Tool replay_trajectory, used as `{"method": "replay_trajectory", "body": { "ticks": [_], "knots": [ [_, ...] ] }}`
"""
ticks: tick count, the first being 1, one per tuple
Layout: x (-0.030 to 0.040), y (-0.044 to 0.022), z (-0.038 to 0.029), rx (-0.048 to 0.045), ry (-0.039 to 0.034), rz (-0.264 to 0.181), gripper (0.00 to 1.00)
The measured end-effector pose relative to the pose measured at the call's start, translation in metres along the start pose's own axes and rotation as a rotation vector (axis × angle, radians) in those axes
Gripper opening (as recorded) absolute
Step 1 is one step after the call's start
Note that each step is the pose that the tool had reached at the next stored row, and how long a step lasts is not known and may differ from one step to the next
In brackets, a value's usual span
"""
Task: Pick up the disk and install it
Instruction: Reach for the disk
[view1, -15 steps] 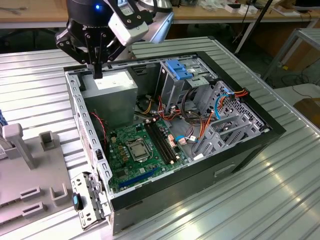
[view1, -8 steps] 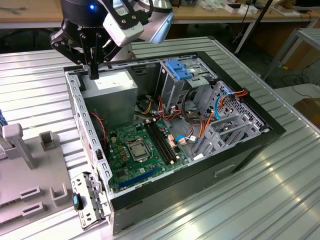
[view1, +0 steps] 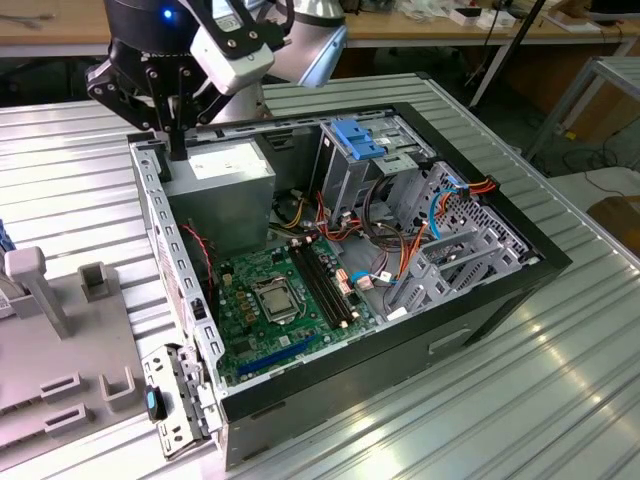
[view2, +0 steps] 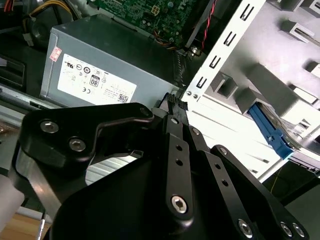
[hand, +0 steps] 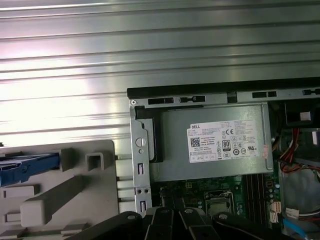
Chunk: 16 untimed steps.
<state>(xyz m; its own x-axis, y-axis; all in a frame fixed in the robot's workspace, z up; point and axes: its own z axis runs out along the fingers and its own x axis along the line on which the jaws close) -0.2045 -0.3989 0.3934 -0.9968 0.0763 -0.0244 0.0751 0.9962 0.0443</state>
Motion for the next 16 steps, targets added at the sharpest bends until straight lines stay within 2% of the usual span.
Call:
{"method": "replay_trajectory", "body": {
  "ticks": [10,13,16],
  "knots": [
    [0.0251,-0.0002,-0.0005,-0.0001,-0.0001,0.0,0.11],
    [0.0391,0.0029,-0.0008,0.0,-0.0001,0.0,0.11],
    [0.0466,0.005,-0.0009,-0.0001,-0.0001,0.0,0.11]
  ]
}}
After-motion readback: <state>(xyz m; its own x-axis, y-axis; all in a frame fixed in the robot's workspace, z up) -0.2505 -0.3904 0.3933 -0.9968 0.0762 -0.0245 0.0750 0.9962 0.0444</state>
